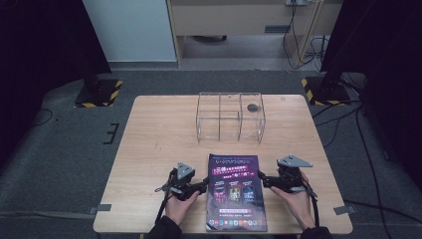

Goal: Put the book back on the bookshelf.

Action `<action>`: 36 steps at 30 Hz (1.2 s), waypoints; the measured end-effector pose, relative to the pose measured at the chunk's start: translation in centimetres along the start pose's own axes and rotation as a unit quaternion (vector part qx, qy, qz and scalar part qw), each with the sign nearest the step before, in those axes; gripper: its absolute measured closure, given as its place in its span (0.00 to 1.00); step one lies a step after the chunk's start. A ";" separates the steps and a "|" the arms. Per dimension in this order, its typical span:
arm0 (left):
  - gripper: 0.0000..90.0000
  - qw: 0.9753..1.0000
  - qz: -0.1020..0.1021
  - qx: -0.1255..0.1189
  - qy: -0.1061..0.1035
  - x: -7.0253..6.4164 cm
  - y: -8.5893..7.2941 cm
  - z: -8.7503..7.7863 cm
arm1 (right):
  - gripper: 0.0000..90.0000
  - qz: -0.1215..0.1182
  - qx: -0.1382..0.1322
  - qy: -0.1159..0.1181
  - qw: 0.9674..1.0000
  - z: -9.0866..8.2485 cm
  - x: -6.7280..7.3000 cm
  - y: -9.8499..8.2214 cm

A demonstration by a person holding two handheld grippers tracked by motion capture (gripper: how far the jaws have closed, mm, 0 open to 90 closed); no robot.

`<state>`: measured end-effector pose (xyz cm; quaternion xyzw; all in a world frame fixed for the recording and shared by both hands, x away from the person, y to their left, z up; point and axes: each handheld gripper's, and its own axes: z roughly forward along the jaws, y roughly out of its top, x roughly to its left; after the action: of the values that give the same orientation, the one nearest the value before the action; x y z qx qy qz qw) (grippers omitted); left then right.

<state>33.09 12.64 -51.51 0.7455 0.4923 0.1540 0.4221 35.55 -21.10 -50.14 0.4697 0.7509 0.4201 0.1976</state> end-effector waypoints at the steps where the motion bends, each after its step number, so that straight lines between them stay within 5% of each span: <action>1: 0.39 1.000 0.000 0.001 -0.002 -0.1 -0.1 0.1 | 0.13 0.000 0.003 0.003 1.000 0.0 0.0 -0.2; 17: 0.46 0.999 -0.009 0.028 -0.021 -1.6 -0.9 2.1 | 0.18 -0.003 0.026 0.038 0.999 0.7 1.1 -1.8; 36: 0.45 0.999 -0.020 0.014 -0.029 -1.9 -1.0 2.6 | 0.26 -0.008 0.055 0.062 0.997 2.2 2.0 -2.9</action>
<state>33.30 9.88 -53.51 0.7457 0.4968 0.1167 0.4284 34.53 -18.96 -53.59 0.4466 0.7876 0.4047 0.1279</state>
